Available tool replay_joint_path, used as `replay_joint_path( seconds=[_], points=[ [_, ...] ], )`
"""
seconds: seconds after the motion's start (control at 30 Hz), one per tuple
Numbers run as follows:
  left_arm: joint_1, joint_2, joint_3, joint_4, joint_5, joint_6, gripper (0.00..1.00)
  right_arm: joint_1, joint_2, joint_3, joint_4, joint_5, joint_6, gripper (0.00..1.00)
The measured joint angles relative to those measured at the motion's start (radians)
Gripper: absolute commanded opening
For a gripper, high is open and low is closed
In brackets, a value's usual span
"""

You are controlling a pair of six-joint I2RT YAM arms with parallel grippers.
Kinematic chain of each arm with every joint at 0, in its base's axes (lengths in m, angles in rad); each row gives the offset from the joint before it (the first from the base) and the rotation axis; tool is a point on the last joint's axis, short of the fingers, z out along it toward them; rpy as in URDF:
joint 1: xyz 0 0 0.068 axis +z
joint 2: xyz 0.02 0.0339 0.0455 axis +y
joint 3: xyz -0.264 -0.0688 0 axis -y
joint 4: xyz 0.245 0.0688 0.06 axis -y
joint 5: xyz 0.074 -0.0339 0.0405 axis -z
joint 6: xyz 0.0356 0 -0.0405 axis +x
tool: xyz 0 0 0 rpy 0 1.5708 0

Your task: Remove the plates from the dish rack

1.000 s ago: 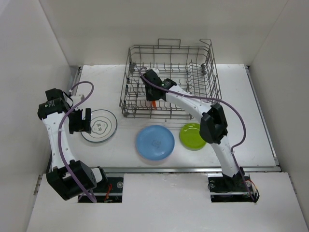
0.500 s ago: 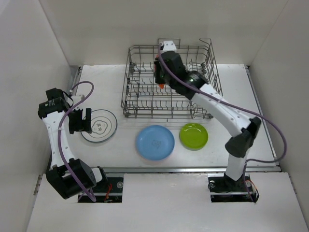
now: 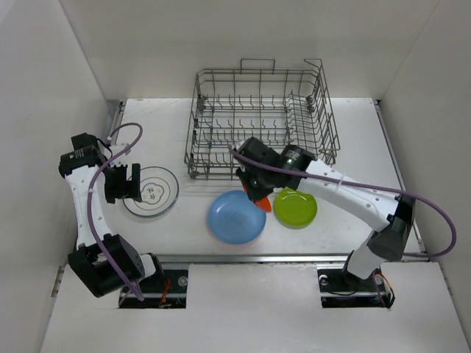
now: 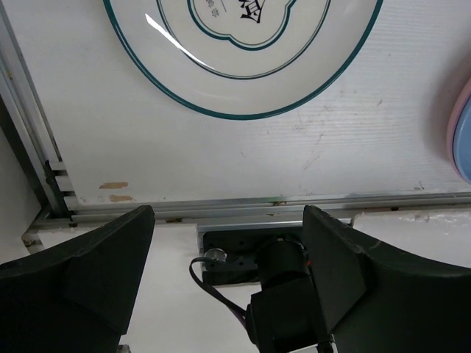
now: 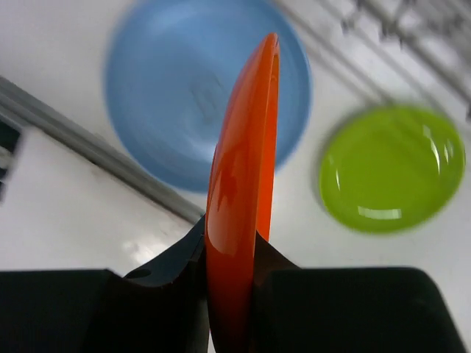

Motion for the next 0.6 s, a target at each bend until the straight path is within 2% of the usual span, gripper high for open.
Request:
replay_joint_path(
  seconds=[0.13, 0.3, 0.4, 0.43, 0.5, 0.53, 0.6],
  points=[
    [0.000, 0.023, 0.000, 0.009, 0.011, -0.005, 0.80, 0.015, -0.006, -0.078, -0.156, 0.118, 0.126, 0.00],
    [0.000, 0.023, 0.000, 0.011, 0.023, -0.006, 0.80, -0.016, -0.069, -0.186, -0.196, 0.316, 0.238, 0.05],
    [0.000, 0.023, 0.000, 0.015, 0.023, -0.006, 0.80, -0.034, -0.048, -0.236, -0.198, 0.405, 0.268, 0.09],
    [0.000, 0.023, 0.000, 0.016, 0.023, -0.006, 0.80, -0.038, -0.024, -0.244, -0.198, 0.432, 0.278, 0.19],
    [0.000, 0.020, 0.000, 0.019, 0.023, -0.005, 0.80, -0.040, 0.035, -0.261, -0.190, 0.483, 0.292, 0.31],
    [0.000, 0.017, 0.000, 0.020, 0.023, -0.005, 0.80, -0.040, 0.063, -0.273, -0.183, 0.502, 0.298, 0.46],
    [0.000, 0.009, 0.000, 0.020, 0.023, -0.005, 0.80, -0.041, 0.108, -0.301, -0.169, 0.531, 0.309, 0.57]
  ],
)
